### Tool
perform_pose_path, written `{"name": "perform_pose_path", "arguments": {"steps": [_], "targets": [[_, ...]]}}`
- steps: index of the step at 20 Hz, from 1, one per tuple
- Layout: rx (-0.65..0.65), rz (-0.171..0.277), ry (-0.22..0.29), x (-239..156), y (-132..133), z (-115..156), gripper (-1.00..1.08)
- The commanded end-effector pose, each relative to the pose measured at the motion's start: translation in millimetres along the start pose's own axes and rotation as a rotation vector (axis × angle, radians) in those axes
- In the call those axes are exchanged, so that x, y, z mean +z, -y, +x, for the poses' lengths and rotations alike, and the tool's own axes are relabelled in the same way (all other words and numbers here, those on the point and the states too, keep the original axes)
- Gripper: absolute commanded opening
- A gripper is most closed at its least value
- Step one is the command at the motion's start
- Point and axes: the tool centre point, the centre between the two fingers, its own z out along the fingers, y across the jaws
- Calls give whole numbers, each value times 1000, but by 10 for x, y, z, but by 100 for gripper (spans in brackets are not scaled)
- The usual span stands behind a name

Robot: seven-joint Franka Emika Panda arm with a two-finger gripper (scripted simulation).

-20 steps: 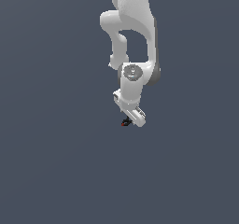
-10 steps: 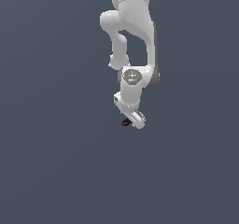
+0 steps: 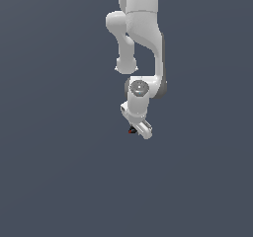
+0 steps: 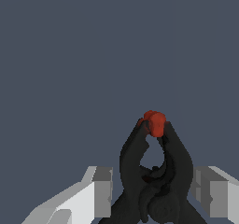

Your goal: Pick up the object and move it to a goal position.

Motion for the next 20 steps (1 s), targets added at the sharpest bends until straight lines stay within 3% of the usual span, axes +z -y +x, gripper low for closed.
{"name": "perform_pose_path", "arguments": {"steps": [1, 13, 20], "targets": [[0, 1, -1, 6, 5, 2, -100], [0, 2, -1, -21, 10, 17, -100], [0, 1, -1, -238, 45, 179, -100]]}}
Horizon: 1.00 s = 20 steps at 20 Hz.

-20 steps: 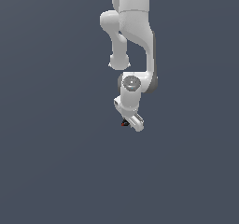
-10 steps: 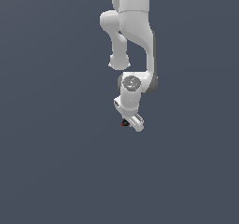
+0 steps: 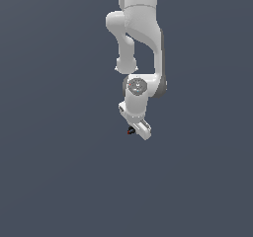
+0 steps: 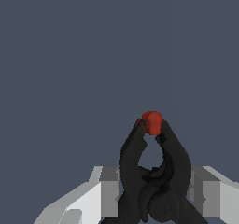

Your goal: Pick up the object and move it to a goal position.

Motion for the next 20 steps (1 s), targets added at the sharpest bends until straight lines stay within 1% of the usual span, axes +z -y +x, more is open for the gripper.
{"name": "perform_pose_path", "arguments": {"steps": [1, 7, 20], "targets": [[1, 1, -1, -115, 19, 86, -100], [1, 0, -1, -503, 84, 374, -100], [1, 0, -2, -1542, 283, 1156, -100]]}}
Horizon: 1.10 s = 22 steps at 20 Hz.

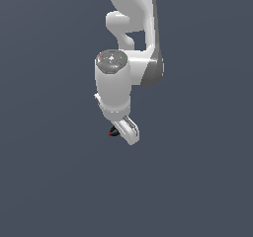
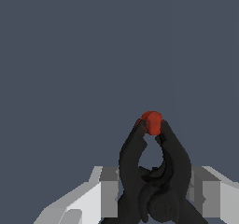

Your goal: Pick up the object and move it to a goal position.

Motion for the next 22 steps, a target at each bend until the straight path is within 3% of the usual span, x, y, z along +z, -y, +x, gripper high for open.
{"name": "perform_pose_path", "arguments": {"steps": [1, 12, 22], "targets": [[-1, -1, 1, -182, 35, 136, -100], [-1, -1, 1, -773, 181, 597, -100], [-2, 0, 1, -1011, 251, 793, -100]]}}
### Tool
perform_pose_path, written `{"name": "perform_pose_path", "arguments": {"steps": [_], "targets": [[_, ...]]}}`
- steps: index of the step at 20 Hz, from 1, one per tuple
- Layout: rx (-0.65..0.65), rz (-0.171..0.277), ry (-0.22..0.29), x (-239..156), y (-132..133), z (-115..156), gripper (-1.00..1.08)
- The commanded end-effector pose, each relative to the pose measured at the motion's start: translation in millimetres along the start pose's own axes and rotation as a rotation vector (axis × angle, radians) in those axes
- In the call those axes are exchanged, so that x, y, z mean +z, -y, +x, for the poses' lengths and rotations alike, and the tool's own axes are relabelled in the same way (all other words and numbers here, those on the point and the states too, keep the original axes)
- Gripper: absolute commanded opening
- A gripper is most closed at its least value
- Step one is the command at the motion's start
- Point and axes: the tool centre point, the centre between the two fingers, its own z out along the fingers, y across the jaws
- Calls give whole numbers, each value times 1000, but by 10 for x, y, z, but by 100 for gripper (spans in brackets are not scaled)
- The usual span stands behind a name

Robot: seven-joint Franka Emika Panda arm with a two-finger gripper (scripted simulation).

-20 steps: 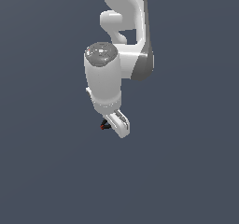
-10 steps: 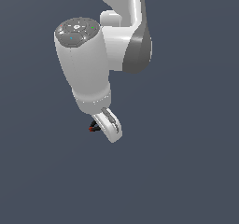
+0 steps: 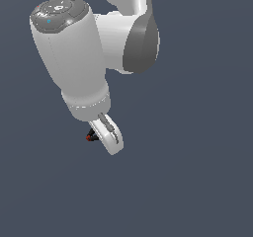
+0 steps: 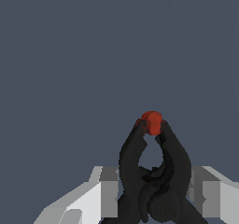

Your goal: Pick up the object and move it to a goal position.

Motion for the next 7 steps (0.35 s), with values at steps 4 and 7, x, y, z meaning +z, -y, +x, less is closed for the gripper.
{"name": "perform_pose_path", "arguments": {"steps": [4, 7], "targets": [[0, 0, 0, -60, 21, 48, -100], [0, 0, 0, -67, 23, 54, -100]]}}
